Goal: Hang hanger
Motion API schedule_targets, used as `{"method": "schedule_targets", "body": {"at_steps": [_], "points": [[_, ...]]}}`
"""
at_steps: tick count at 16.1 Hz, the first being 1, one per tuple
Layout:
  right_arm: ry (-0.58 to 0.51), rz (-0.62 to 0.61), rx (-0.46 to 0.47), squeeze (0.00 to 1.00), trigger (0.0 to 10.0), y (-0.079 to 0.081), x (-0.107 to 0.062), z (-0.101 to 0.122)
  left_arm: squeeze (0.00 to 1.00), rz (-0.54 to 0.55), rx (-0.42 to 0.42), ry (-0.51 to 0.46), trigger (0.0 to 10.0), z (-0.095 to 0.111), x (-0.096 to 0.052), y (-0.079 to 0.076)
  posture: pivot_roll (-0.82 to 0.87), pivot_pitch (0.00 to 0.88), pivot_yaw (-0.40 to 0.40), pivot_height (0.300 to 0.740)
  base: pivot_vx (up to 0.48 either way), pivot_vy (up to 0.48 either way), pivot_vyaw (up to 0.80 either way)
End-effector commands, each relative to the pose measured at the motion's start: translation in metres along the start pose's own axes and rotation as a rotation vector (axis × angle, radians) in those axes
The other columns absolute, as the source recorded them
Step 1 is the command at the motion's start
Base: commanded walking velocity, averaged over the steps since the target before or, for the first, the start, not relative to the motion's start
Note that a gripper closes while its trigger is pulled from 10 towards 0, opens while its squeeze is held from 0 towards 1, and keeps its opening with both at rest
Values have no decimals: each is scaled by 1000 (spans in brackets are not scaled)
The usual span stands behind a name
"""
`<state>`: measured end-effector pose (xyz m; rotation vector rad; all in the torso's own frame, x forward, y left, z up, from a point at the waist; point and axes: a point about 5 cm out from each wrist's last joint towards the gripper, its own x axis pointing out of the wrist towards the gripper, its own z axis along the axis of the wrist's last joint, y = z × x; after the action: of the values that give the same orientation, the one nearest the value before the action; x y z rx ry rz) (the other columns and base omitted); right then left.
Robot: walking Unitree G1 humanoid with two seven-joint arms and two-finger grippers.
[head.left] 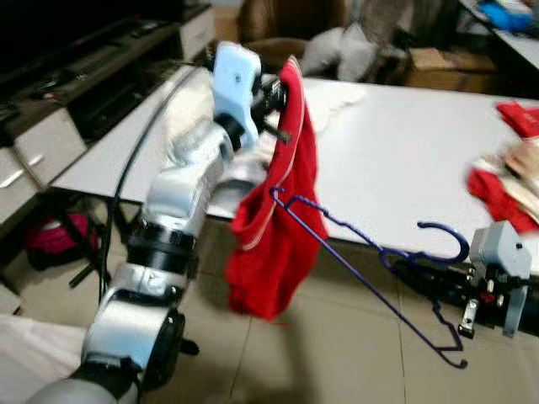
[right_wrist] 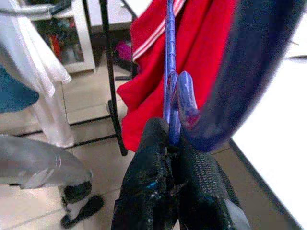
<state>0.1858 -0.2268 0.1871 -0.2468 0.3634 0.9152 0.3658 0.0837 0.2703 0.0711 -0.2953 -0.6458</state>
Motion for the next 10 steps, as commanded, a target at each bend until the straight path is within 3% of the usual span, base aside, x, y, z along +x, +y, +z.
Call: {"method": "schedule_targets", "body": {"at_steps": [1, 6, 7, 10], "points": [[0, 25, -15, 0, 10000, 2, 3, 2, 0, 5, 11, -50, 10000, 16, -1, 7, 43, 0, 2, 740, 405, 0, 0], [61, 50, -44, 0, 10000, -1, 11, -3, 0, -163, -27, -114, 10000, 35, 0, -19, 48, 0, -7, 740, 403, 0, 0], [46, 36, -61, 0, 10000, -5, 14, 1, 0, -255, -51, -135, 10000, 45, -2, -31, 53, 0, -9, 740, 405, 0, 0], [25, 12, -85, 0, 10000, -11, 17, 7, 0, -367, -78, -155, 10000, 53, -5, -47, 53, 0, -6, 740, 405, 0, 0]]}}
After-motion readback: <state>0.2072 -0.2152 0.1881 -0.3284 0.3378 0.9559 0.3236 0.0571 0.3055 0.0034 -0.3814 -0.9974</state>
